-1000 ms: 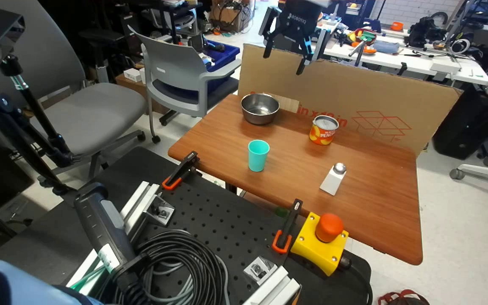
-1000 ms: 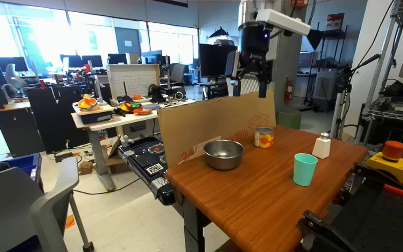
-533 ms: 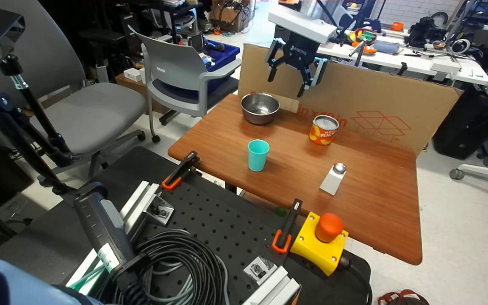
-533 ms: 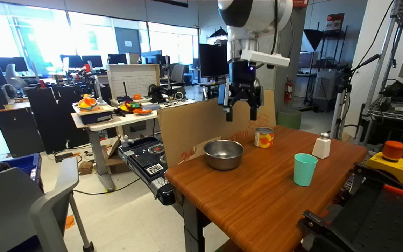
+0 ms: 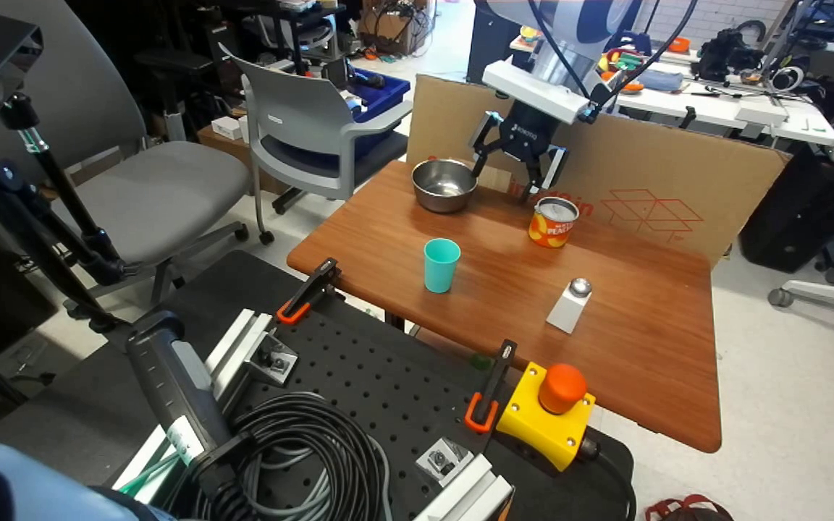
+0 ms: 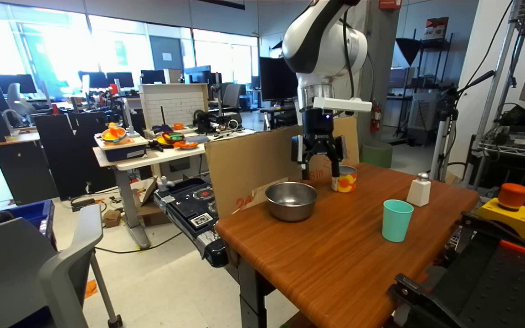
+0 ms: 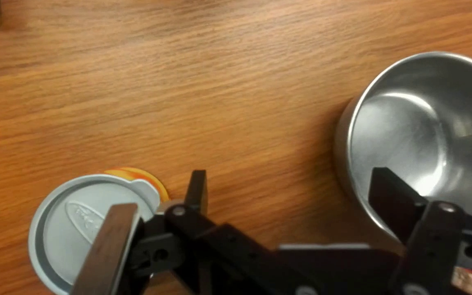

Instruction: Move the can of corn to the right

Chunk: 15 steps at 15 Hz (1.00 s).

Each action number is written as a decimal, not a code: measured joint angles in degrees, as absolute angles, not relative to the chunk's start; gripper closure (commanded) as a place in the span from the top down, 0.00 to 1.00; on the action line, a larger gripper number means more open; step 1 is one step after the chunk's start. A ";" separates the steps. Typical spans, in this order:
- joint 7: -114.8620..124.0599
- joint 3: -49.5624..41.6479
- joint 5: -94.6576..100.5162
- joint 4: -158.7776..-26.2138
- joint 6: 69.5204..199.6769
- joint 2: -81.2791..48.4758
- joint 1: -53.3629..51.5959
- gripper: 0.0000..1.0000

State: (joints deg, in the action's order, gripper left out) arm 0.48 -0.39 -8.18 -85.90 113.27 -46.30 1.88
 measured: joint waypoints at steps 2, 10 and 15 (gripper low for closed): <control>0.48 -0.66 -8.18 -83.24 111.60 -47.95 2.19 1.00; 2.57 -5.84 -3.81 -78.31 108.93 -52.06 4.99 1.00; 4.12 -9.95 0.47 -77.51 108.93 -52.46 8.26 1.00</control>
